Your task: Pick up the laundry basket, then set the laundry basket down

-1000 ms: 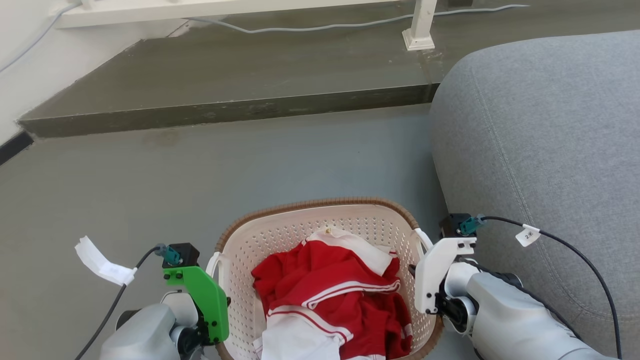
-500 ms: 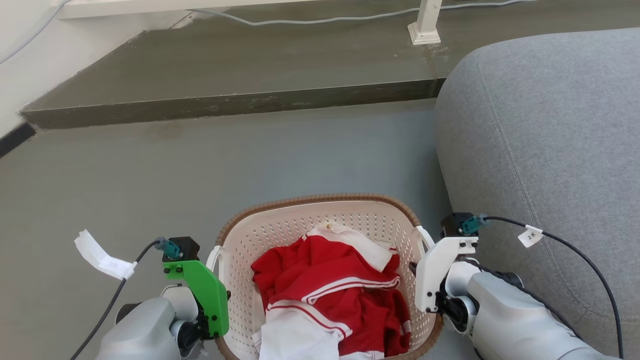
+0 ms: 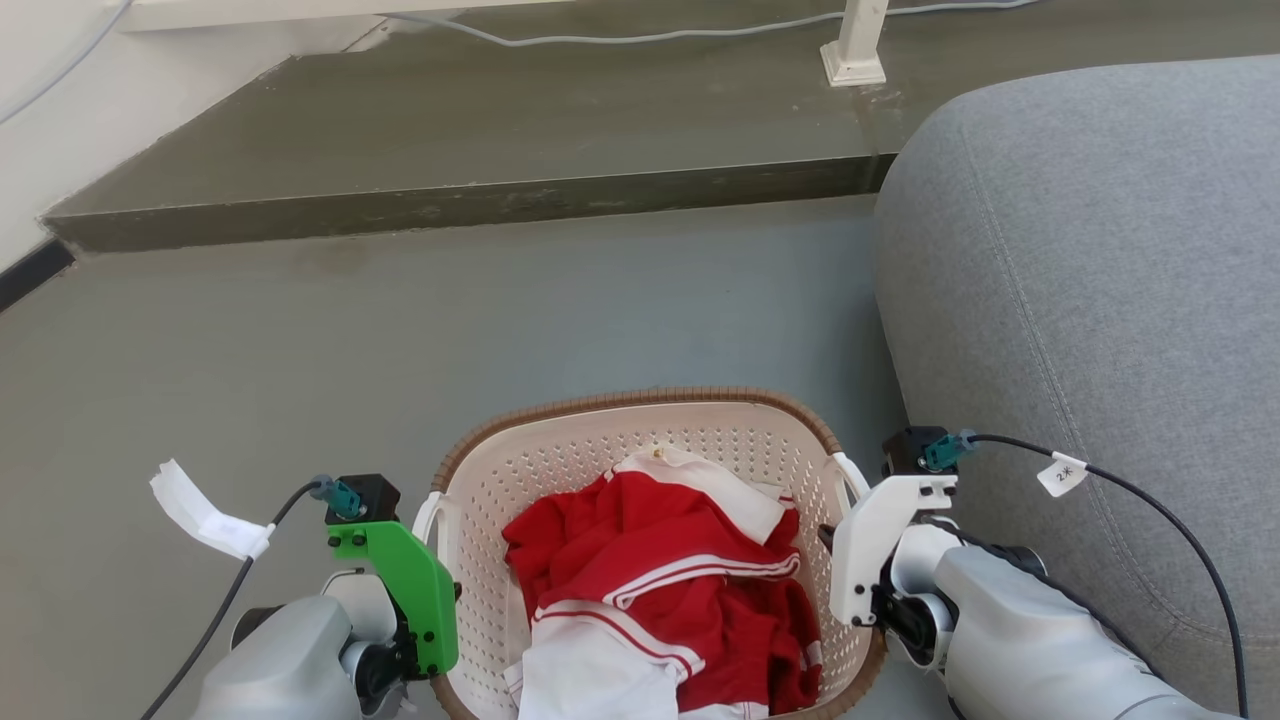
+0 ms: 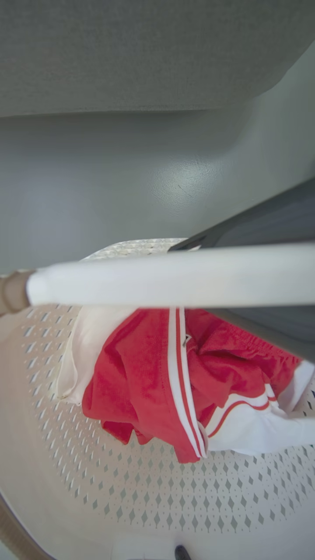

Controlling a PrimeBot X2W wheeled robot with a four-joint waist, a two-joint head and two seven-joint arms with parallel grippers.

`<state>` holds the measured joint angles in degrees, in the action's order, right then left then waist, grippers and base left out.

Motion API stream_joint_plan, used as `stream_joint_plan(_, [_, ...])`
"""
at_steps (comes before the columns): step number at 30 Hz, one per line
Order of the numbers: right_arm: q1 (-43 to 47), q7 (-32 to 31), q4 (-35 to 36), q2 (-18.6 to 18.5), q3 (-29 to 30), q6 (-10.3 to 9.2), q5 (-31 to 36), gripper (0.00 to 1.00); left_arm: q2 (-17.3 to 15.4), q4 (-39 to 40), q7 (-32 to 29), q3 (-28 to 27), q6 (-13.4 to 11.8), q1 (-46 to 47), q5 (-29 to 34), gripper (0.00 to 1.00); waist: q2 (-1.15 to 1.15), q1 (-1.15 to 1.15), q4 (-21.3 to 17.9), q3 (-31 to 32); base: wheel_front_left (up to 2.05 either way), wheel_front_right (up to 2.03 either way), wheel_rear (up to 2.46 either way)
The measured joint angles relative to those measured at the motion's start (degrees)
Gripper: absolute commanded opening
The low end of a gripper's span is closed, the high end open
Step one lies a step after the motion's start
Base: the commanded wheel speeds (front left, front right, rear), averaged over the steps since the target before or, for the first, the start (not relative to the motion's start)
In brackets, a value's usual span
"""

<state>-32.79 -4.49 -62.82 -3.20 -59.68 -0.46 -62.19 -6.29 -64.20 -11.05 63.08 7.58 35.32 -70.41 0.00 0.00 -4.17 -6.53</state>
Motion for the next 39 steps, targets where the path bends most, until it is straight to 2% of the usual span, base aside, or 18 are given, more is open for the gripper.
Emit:
stream_joint_plan(20, [-2.3,3.1,-0.1,-0.1,0.1,-0.67,-1.5,0.0,-1.2,2.7,0.9,0.5,0.0,3.7,0.0,0.0,0.0,0.0,1.3,-3.9,0.0,0.0,0.0])
stream_joint_plan(39, [-8.9,9.1,3.1,-0.1,-0.4,-3.69,-1.9,0.0,-6.6,9.1,6.6,0.8,0.0,8.6,0.6,0.0,0.0,0.01,3.0,-16.3,0.0,0.0,0.0])
